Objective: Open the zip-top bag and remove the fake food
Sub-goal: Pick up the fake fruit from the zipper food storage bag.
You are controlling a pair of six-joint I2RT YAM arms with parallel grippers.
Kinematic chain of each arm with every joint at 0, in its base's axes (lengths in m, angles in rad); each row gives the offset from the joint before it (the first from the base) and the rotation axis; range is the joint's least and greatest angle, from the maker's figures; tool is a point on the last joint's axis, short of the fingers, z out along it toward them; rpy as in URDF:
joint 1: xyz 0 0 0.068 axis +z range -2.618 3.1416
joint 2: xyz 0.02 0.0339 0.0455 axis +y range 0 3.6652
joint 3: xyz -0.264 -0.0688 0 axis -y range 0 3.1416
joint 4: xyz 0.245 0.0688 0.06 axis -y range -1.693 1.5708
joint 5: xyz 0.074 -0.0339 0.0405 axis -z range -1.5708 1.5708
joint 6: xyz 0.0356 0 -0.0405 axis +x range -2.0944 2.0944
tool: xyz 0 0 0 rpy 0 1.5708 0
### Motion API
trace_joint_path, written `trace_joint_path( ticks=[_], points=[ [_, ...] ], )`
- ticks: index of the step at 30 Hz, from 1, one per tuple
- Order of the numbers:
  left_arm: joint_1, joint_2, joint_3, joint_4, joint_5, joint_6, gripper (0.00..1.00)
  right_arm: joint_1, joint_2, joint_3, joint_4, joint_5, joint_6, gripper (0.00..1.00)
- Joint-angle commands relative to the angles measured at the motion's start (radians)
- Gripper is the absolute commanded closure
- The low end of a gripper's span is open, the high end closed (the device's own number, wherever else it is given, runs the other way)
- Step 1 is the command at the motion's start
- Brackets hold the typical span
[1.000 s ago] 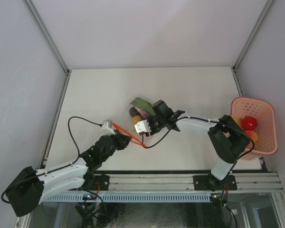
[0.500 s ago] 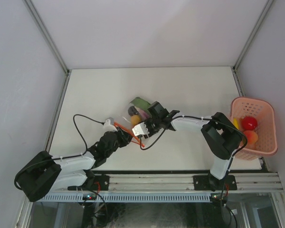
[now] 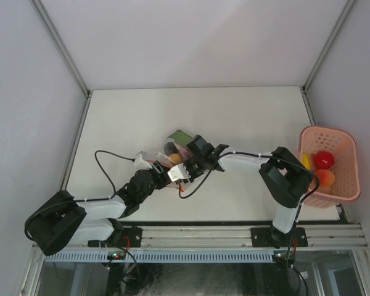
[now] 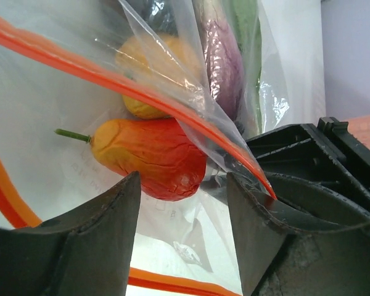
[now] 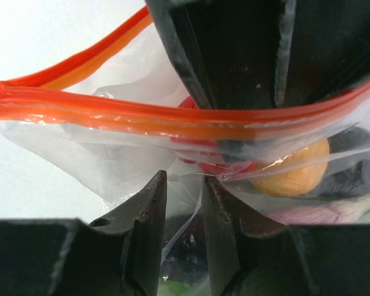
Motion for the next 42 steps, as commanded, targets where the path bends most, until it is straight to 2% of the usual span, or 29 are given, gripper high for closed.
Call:
trace_joint_path(
  ticks=[1, 15, 25, 31, 34, 37, 42],
  points=[
    [0.006, 0.02, -0.006, 0.093, -0.009, -0.053, 0.38, 0.022, 0.012, 0.049, -0.028, -0.066, 0.04, 0.73],
    [0.006, 0.133, -0.021, 0.068, -0.056, -0.211, 0.33, 0.033, 0.023, 0.074, -0.071, -0.113, 0.051, 0.85],
    [0.005, 0.145, 0.015, -0.015, -0.125, -0.262, 0.28, 0.034, 0.021, 0.078, -0.094, -0.131, 0.036, 0.86],
    [0.006, 0.134, 0.078, -0.219, -0.168, -0.308, 0.31, 0.0, -0.002, 0.096, -0.069, -0.112, 0.093, 0.83],
    [0.006, 0.129, 0.067, -0.231, -0.185, -0.323, 0.38, -0.036, -0.024, 0.1, -0.046, -0.122, 0.128, 0.77],
    [0.006, 0.128, 0.063, -0.231, -0.19, -0.314, 0.4, -0.072, -0.034, 0.105, -0.037, -0.142, 0.128, 0.71],
    [0.006, 0.126, 0.07, -0.228, -0.181, -0.281, 0.41, -0.108, 0.014, 0.189, -0.128, -0.248, 0.037, 0.69]
  ],
)
